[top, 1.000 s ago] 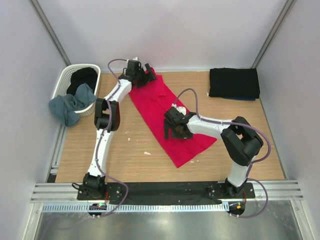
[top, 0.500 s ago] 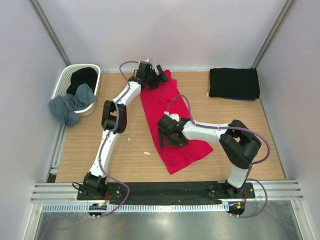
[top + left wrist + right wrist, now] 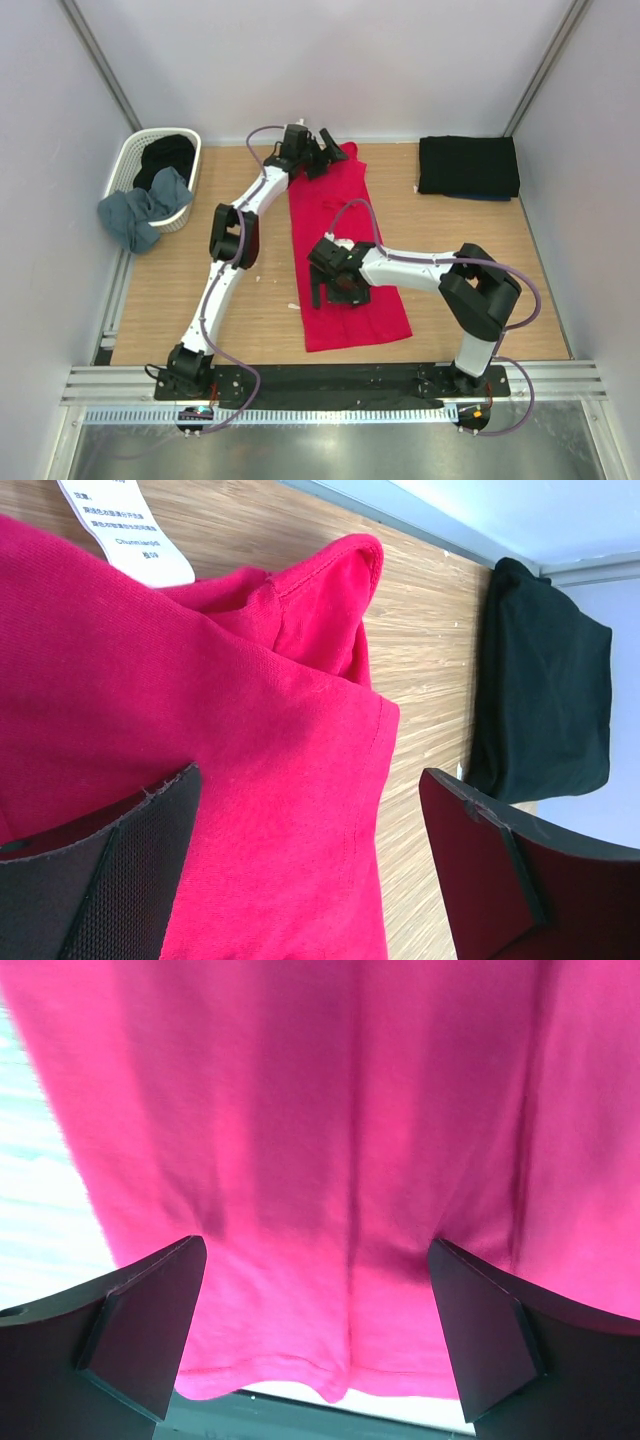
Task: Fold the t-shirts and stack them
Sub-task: Fold the tshirt
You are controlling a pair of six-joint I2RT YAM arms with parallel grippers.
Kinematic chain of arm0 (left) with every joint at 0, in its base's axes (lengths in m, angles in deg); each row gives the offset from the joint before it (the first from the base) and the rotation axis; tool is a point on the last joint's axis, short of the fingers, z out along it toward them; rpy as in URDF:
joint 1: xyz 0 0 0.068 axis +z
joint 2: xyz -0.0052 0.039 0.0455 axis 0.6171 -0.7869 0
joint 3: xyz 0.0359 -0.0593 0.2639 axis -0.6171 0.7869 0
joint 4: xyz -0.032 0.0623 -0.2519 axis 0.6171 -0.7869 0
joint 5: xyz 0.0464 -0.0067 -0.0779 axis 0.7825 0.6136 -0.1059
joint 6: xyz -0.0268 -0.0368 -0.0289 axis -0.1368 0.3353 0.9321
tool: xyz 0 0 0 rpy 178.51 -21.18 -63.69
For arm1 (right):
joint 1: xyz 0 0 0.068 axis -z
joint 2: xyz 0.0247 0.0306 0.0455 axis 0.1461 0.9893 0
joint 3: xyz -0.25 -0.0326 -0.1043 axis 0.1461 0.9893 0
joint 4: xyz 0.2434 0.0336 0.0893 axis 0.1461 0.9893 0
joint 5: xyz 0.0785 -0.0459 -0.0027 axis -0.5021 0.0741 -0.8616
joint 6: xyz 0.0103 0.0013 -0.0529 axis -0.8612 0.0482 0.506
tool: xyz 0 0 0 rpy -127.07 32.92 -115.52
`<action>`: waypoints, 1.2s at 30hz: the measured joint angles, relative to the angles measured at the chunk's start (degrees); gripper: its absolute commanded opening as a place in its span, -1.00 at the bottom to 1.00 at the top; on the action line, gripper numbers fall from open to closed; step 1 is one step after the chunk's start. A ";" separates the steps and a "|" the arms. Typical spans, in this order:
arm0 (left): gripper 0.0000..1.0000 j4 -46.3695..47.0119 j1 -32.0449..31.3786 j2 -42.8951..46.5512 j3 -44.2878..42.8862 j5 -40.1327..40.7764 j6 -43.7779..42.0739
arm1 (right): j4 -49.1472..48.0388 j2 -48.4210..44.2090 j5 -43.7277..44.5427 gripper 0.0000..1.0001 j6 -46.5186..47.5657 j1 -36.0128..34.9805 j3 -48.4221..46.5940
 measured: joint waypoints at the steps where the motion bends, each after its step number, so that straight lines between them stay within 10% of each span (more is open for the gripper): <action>1: 0.85 0.04 -0.07 -0.20 -0.28 0.07 0.15 | 0.98 -0.02 0.37 0.99 -1.09 -0.09 -0.04; 16: 0.93 -0.81 -0.68 0.72 -0.24 0.39 -3.67 | 9.81 -9.14 8.98 0.99 -1.14 2.84 -14.40; 27: 0.97 -4.52 1.99 27.54 11.93 2.99 -12.04 | 6.69 -16.92 11.96 0.99 10.62 21.20 -3.06; 32: 0.86 -1.55 2.10 47.91 33.29 6.25 -12.48 | 2.05 -15.54 10.21 0.99 11.78 20.28 4.46; 36: 0.34 -0.17 0.42 58.18 55.54 8.94 -10.86 | -0.44 -14.47 8.02 0.76 12.00 20.28 8.94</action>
